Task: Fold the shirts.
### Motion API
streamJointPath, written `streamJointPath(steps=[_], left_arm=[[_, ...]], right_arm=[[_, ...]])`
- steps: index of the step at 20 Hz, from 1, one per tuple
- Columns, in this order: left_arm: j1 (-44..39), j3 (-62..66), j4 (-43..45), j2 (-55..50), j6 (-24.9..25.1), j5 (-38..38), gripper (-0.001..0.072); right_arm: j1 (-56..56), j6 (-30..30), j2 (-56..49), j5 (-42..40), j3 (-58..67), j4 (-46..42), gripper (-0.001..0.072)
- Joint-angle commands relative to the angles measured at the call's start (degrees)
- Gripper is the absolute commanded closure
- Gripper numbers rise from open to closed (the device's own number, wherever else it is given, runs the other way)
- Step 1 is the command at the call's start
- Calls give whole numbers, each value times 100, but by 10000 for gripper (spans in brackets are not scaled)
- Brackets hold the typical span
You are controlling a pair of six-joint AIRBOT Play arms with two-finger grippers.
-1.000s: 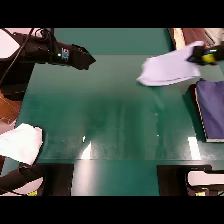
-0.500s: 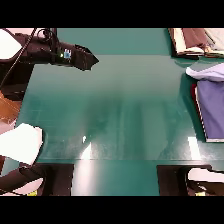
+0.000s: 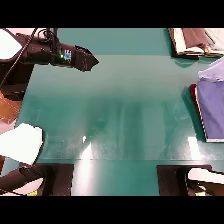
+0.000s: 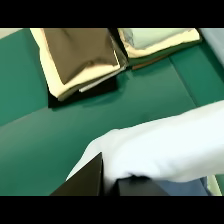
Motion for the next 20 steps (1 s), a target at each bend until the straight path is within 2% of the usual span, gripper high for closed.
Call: streamJointPath(steps=[1, 7, 11, 12, 13, 14, 15, 17, 20], left_arm=[[-2, 0, 4, -2, 7, -79, 683], [-2, 0, 4, -2, 9, -94, 683], [-2, 0, 4, -2, 52, -144, 683], [-2, 0, 4, -2, 52, -157, 683], [-2, 0, 7, -2, 52, -153, 683], [-2, 0, 4, -2, 52, -149, 683], [-2, 0, 4, -2, 52, -144, 683], [-2, 0, 4, -2, 50, -149, 683], [-2, 0, 4, -2, 50, -127, 683]], right_arm=[[-170, 2, 503, 461, -586, -55, 695], [-944, -4, 1709, 892, -2959, -63, 694], [-1683, -354, 2343, 876, -4570, -122, 685], [-1832, -365, 2448, 872, -4870, -293, 587], [-1976, -365, 2538, 848, -5134, -527, 342], [-2085, -365, 2599, 789, -5327, -713, 129], [-2190, -363, 2640, 774, -5434, -769, 100], [-2190, -363, 2726, 776, -5372, -621, 100], [-1593, -363, 2874, 715, -4929, 79, 99]])
